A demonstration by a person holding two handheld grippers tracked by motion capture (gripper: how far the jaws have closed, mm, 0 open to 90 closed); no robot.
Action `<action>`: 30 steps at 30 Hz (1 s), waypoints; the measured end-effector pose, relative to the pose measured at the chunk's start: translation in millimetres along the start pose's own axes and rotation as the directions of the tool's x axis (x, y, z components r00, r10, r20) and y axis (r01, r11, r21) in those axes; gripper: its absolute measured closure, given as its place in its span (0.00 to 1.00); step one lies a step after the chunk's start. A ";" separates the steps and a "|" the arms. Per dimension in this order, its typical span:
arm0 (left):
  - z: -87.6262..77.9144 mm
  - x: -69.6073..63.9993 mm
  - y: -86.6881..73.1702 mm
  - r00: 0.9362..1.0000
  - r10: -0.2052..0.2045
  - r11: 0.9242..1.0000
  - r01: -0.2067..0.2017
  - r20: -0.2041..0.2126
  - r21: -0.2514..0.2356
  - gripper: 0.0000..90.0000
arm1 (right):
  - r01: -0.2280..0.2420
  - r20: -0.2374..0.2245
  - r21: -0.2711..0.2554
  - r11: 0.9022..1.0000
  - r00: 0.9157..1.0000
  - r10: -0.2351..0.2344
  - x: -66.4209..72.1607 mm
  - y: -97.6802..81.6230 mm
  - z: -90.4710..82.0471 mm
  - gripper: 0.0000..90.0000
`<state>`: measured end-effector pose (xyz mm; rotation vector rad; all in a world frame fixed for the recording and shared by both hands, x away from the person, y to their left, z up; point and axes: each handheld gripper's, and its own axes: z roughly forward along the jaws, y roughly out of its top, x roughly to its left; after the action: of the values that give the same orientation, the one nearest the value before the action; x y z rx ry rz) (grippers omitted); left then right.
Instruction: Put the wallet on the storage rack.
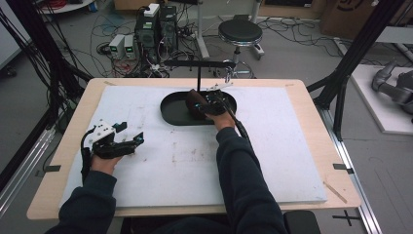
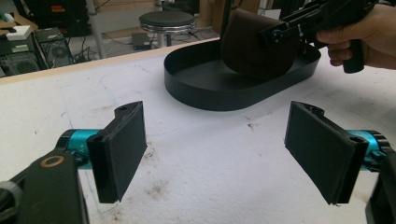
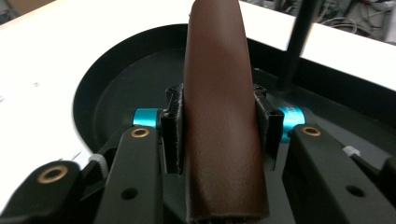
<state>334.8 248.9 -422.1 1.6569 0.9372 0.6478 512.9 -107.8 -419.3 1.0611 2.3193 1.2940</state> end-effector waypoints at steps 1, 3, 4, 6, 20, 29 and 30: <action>-0.1 0.1 0.1 1.000 0.001 1.000 -0.001 0.000 0.000 0.23 | 0.001 0.029 0.000 1.000 1.000 -0.001 -0.7 0.0 -1.2 0.61; 0.2 -0.4 0.1 1.000 0.001 1.000 -0.001 0.002 -0.001 0.23 | 0.017 0.107 0.008 1.000 0.994 -0.018 -3.1 0.6 -5.6 0.52; 0.2 -0.5 0.0 1.000 0.001 1.000 -0.001 0.004 0.000 0.23 | 0.022 0.130 0.011 1.000 0.991 -0.023 -5.2 1.0 -8.5 0.50; 0.1 -0.6 0.1 1.000 0.001 1.000 -0.001 0.003 -0.001 0.23 | 0.015 0.162 0.009 1.000 0.987 -0.016 -9.7 1.6 -15.9 0.45; 3.3 -1.5 -0.1 1.000 -0.004 1.000 0.004 0.022 -0.012 0.23 | 0.095 0.085 -0.023 0.995 0.992 -0.093 -27.9 -23.6 -115.0 0.31; 8.0 -7.6 6.5 0.998 0.010 0.999 -0.008 0.056 -0.039 0.21 | 0.147 0.139 -0.067 0.987 0.981 -0.137 -24.5 -76.4 -192.3 0.28; 8.3 -8.3 7.1 0.998 0.008 0.999 -0.006 0.064 -0.045 0.22 | 0.151 0.154 -0.075 0.986 0.978 -0.138 -24.3 -82.6 -198.5 0.27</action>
<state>338.8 236.7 -417.3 1.6328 0.8655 0.6124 381.4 -274.7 -378.8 0.9103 2.1661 1.2057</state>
